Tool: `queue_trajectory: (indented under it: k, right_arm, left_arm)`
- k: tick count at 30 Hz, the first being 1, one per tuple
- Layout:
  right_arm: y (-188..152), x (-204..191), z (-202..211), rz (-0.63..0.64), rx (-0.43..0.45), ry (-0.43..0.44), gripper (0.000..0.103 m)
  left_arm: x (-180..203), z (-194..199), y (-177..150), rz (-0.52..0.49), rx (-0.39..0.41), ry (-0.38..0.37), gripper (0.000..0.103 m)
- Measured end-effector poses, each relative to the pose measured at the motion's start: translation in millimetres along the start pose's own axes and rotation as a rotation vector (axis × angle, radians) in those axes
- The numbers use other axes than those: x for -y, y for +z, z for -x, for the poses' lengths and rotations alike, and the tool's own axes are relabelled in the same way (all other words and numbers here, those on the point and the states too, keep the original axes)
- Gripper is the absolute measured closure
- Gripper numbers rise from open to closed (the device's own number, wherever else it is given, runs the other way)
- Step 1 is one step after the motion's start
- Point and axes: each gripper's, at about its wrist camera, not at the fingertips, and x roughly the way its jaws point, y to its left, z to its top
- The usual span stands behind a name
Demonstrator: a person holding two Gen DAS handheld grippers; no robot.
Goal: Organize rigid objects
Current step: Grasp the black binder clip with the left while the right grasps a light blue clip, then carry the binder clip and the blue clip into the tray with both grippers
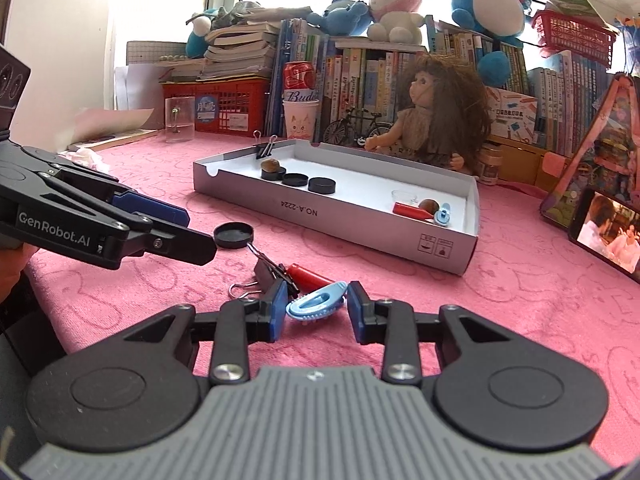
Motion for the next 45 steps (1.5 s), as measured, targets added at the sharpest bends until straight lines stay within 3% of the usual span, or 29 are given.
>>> queue_trajectory:
  k: [5,7,10,18,29,32,45]
  right_arm:
    - [-2.2,8.1,2.8,-0.03,0.001,-0.044,0.064]
    - [-3.4,10.9,3.7,-0.041,-0.002,-0.058,0.064]
    - [-5.1,14.0,4.9,-0.048,-0.006,-0.065,0.064]
    - [-6.5,17.4,8.4,-0.052,-0.004,-0.082,0.064]
    - [-10.4,24.7,11.3,-0.086,-0.011,-0.084,0.063]
    - [-11.3,26.4,11.8,-0.096,-0.011,-0.08,0.063]
    - [-9.2,28.8,9.6,-0.149,-0.018,-0.081,0.058]
  left_arm:
    - [4.7,-1.0,0.4,-0.003,0.005,-0.015,0.055]
    - [7.4,-2.2,0.6,-0.003,0.007,-0.022,0.063]
    - [12.5,-5.5,0.7,-0.002,0.003,-0.04,0.067]
    - [31.3,-18.8,1.5,-0.08,0.023,-0.051,0.063]
    - [38.0,-44.1,-1.3,-0.132,-0.013,-0.047,0.063]
    - [39.7,-44.7,-2.2,-0.146,-0.005,-0.036,0.071]
    - [32.1,-38.5,-0.8,-0.111,0.012,0.004,0.073]
